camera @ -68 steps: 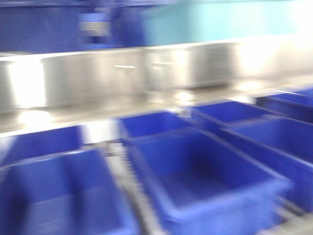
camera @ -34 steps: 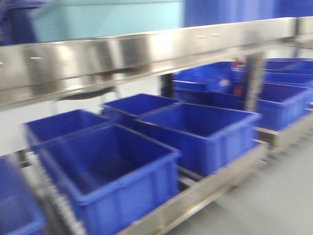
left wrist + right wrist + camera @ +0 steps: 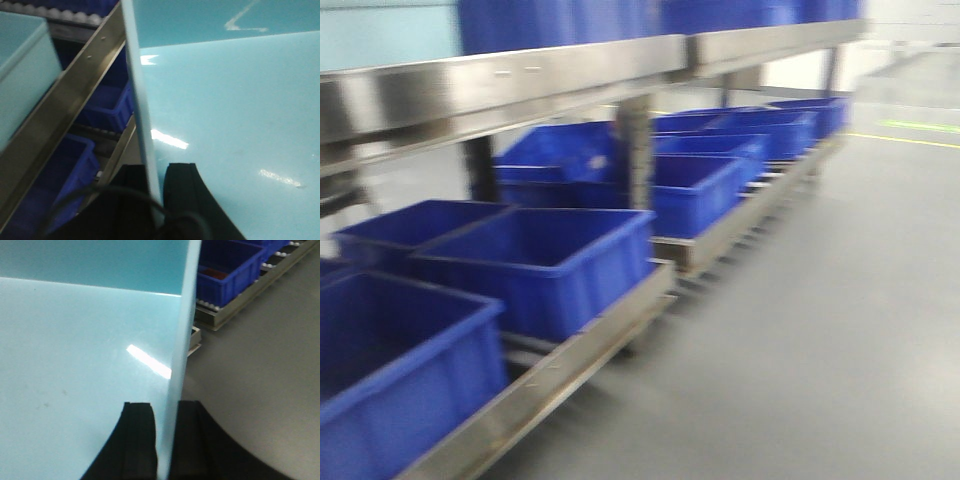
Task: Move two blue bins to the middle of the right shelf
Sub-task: 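Turn the base away from the shelf holding the teal bin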
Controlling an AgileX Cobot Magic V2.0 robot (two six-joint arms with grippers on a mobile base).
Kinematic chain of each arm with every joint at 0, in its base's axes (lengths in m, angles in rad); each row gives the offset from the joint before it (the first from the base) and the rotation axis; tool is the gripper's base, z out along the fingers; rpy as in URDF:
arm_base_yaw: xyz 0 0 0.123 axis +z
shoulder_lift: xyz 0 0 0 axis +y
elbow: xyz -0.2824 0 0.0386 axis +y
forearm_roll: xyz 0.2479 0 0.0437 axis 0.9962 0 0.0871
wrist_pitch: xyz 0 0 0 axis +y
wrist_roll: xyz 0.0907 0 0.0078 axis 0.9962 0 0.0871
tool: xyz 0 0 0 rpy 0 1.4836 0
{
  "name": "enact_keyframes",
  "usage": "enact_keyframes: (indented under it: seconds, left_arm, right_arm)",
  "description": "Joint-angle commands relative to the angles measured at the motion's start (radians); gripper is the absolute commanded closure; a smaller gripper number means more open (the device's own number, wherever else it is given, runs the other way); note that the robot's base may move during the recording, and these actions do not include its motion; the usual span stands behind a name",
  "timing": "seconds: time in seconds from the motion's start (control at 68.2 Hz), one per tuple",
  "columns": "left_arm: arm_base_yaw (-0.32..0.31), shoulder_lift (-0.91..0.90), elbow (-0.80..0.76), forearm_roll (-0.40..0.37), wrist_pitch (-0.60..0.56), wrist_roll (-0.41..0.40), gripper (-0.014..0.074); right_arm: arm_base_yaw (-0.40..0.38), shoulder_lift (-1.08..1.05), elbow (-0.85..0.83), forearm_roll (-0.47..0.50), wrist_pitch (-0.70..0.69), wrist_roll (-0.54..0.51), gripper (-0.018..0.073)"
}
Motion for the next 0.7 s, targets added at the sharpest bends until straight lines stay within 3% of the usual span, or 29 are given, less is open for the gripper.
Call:
enact_keyframes:
  seconds: [0.0,0.689]
  left_arm:
    - [-0.006,-0.011,-0.011,-0.033,-0.065,0.01,0.0707]
    - [-0.006,-0.011,-0.011,-0.033,-0.065,0.01,0.0707]
  right_arm:
    - [0.002,-0.018,-0.012,0.027,-0.047,-0.014,0.0712]
    - [0.002,-0.018,-0.012,0.027,-0.047,-0.014,0.0712]
